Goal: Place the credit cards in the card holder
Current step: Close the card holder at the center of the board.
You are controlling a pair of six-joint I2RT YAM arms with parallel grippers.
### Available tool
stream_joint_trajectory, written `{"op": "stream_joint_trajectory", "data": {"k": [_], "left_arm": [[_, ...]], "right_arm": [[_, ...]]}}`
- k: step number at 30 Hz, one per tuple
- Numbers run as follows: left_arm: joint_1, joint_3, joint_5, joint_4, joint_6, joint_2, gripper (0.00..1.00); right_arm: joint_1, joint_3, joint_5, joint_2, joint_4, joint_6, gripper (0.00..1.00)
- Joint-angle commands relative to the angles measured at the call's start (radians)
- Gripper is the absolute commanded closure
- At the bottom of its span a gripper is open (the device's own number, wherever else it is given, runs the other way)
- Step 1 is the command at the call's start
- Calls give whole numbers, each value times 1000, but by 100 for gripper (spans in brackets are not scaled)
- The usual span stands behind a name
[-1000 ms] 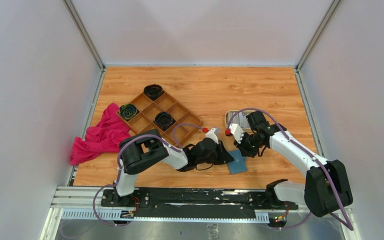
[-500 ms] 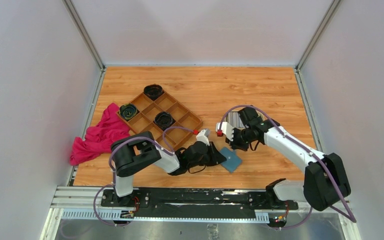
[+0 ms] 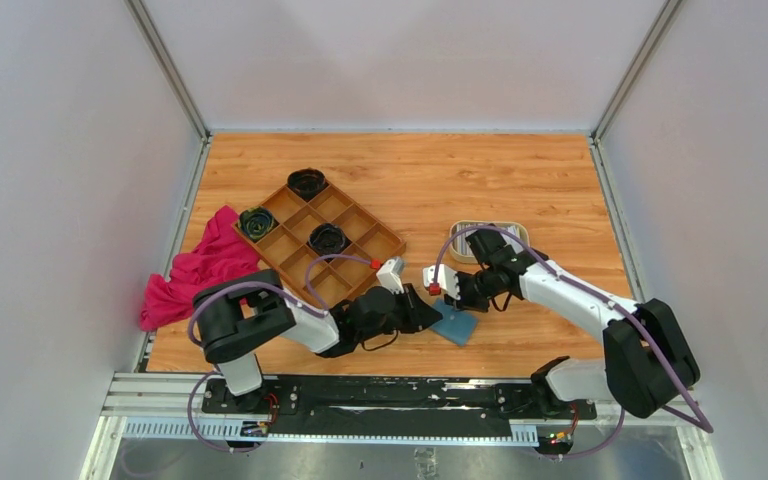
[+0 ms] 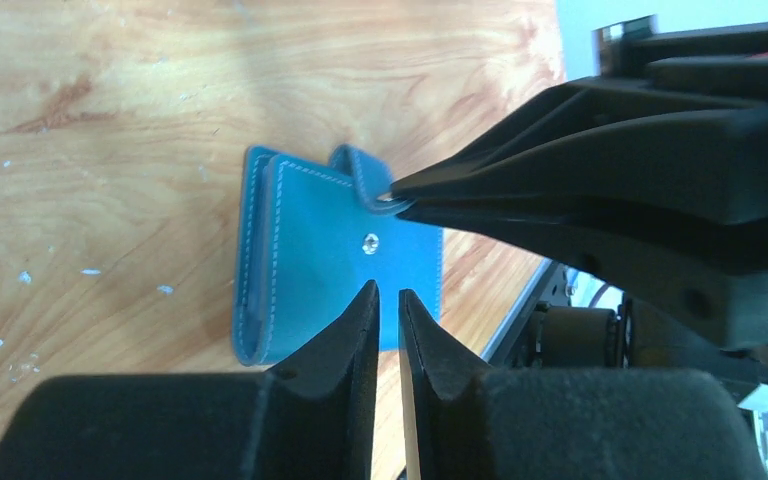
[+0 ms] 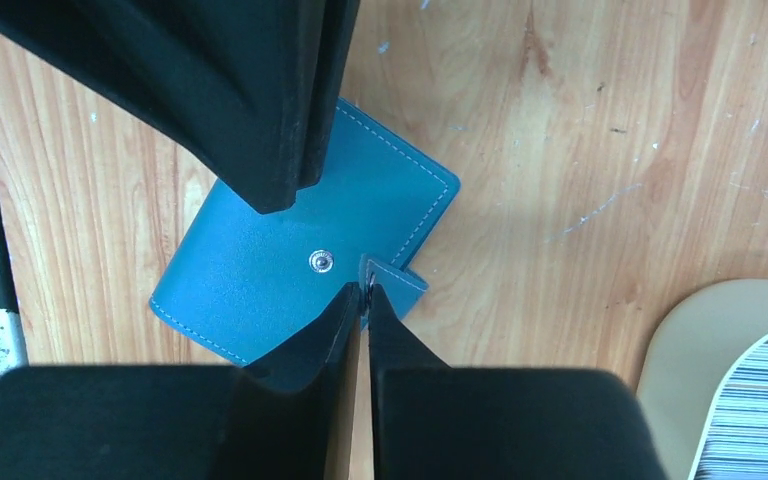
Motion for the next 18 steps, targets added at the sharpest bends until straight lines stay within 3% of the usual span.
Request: {"op": "stream_joint_trajectory", "data": {"k": [1, 18], "left_arm": [[-1, -20, -44, -24, 82, -82, 83], [0, 92, -60, -138, 140, 30, 86]], "right_arm": [[12, -23, -53, -18, -12, -45, 91], [8, -23, -41, -51, -37, -19, 83]]}}
